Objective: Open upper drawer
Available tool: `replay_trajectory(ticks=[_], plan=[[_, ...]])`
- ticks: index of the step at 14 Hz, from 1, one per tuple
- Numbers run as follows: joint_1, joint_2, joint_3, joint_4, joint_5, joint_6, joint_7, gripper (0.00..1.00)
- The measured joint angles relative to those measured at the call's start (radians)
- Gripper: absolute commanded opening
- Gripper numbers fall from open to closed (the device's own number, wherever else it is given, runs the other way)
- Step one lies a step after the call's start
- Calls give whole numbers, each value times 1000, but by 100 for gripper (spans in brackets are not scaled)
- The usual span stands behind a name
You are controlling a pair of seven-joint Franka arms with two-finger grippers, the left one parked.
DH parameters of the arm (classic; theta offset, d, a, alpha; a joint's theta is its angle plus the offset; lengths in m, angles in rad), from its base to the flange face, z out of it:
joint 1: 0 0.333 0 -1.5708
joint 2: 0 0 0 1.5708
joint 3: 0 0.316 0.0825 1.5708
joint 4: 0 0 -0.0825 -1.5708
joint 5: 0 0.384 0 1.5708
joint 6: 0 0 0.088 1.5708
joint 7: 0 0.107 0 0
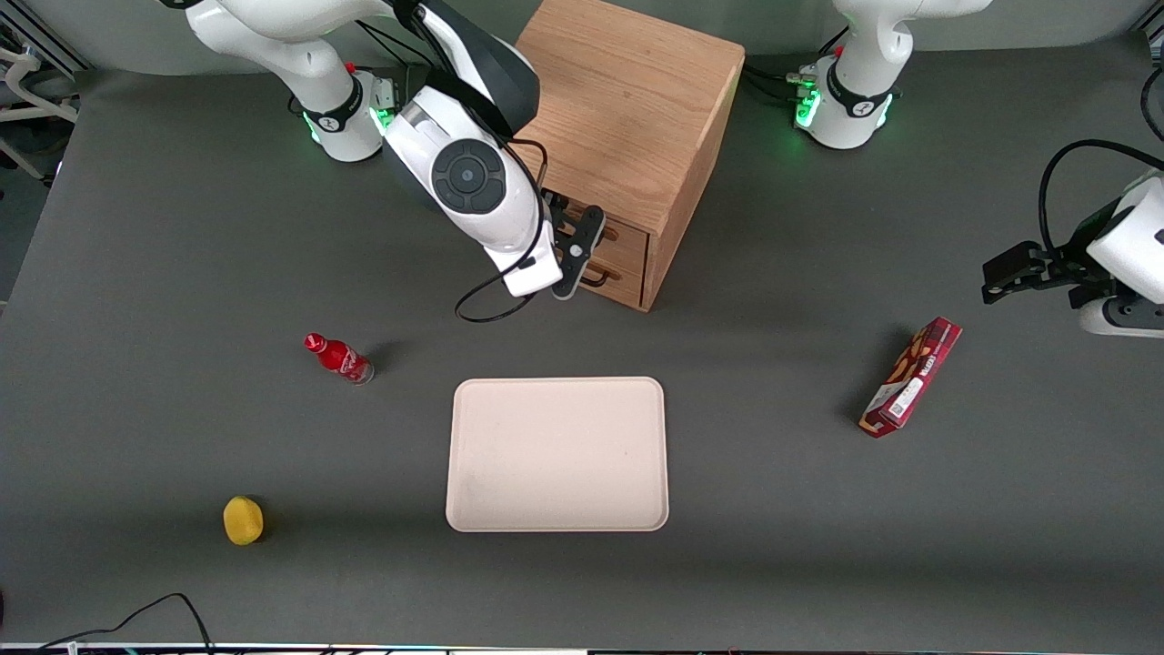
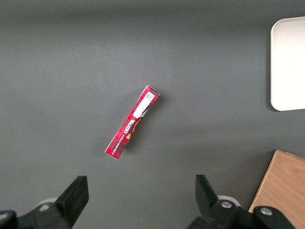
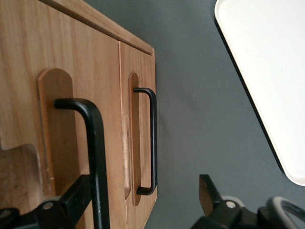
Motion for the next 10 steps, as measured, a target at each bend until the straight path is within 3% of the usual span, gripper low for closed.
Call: replay_trajectory(ticks=[10], plan=[[0,0,0,-47,-9,69,0,100]])
